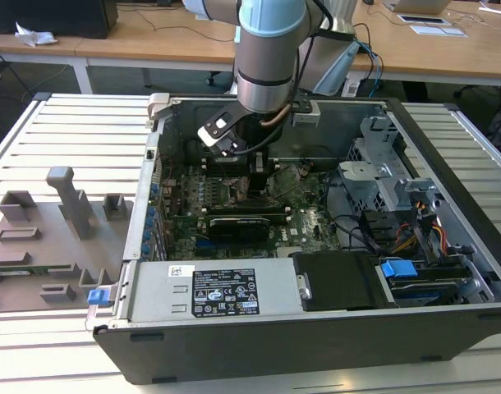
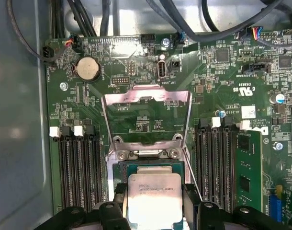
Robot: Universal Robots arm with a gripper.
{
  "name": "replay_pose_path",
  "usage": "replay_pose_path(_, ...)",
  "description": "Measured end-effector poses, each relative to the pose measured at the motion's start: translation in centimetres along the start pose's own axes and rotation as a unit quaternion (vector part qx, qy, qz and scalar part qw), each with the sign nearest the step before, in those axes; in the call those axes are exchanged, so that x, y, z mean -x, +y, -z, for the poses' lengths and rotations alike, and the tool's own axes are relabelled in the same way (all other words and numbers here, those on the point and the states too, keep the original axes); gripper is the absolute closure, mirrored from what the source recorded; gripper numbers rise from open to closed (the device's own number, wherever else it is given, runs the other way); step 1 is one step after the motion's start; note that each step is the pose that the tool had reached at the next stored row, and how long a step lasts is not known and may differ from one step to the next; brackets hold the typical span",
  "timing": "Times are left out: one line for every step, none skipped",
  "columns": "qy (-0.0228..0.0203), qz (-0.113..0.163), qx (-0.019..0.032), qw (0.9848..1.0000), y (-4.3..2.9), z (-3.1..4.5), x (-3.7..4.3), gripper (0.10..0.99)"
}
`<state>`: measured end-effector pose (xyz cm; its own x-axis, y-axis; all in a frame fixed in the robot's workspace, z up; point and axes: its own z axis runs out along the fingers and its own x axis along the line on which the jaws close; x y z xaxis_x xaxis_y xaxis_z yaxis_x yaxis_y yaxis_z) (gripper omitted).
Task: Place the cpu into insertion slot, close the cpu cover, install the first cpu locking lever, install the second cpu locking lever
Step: 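Place the cpu into insertion slot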
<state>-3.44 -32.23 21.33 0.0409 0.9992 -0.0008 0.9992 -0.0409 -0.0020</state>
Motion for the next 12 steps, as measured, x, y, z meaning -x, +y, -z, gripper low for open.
replay_pose_path(0.0003,0.000,0.0000,1.0000,-0.08,-0.08,0.00,0.541)
replay_pose_path(0.0005,0.000,0.0000,1.0000,-0.14,-0.15,0.00,0.541)
replay_pose_path(0.0008,0.001,0.0000,1.0000,-0.20,-0.23,0.00,0.541)
replay_pose_path(0.0009,0.002,0.0000,1.0000,-0.22,-0.29,0.00,0.541)
replay_pose_path(0.0009,0.004,0.0000,1.0000,-0.22,-0.38,-0.01,0.541)
replay_pose_path(0.0009,0.008,-0.0001,1.0000,-0.23,-0.42,-0.03,0.541)
replay_pose_path(0.0008,0.012,-0.0001,0.9999,-0.23,-0.46,-0.05,0.541)
replay_pose_path(0.0009,0.017,-0.0001,0.9998,-0.23,-0.52,-0.08,0.541)
replay_pose_path(0.0009,0.018,-0.0001,0.9998,-0.23,-0.63,-0.10,0.541)
replay_pose_path(0.0009,0.018,-0.0001,0.9998,-0.23,-0.72,-0.11,0.541)
replay_pose_path(0.0009,0.018,-0.0001,0.9998,-0.24,-0.79,-0.12,0.541)
replay_pose_path(0.0009,0.018,-0.0001,0.9998,-0.24,-0.85,-0.14,0.541)
